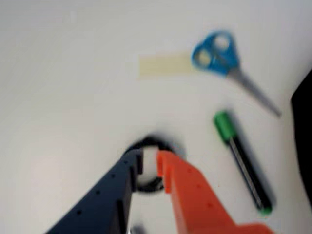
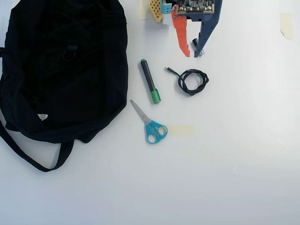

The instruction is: Put the bike light into the black bag

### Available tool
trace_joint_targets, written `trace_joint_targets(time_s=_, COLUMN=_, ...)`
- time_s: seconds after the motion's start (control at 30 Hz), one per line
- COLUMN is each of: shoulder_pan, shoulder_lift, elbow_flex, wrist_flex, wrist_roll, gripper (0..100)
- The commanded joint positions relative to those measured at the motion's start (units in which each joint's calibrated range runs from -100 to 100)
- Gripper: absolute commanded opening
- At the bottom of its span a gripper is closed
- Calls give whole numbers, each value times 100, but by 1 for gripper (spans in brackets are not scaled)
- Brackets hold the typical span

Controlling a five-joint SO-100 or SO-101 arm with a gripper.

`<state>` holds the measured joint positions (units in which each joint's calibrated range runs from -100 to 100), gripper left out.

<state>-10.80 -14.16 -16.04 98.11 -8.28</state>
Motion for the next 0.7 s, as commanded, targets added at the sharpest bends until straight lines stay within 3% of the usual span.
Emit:
trace_joint_targets(time_s=0.0, shoulder_pan=-87, shoulder_lift=-1107, elbow_flex=1146, wrist_flex=120, wrist_roll=-258, gripper=2)
trace_joint_targets(time_s=0.13, shoulder_pan=-87, shoulder_lift=-2228, elbow_flex=2403, wrist_flex=-61, wrist_roll=-263, gripper=2)
trace_joint_targets(time_s=0.3, shoulder_pan=-94, shoulder_lift=-3813, elbow_flex=4533, wrist_flex=-1499, wrist_roll=-226, gripper=2)
trace_joint_targets(time_s=0.47, shoulder_pan=-72, shoulder_lift=-5116, elbow_flex=6905, wrist_flex=-2860, wrist_roll=482, gripper=2)
trace_joint_targets(time_s=0.67, shoulder_pan=-12, shoulder_lift=-6626, elbow_flex=9214, wrist_flex=-3429, wrist_roll=487, gripper=2)
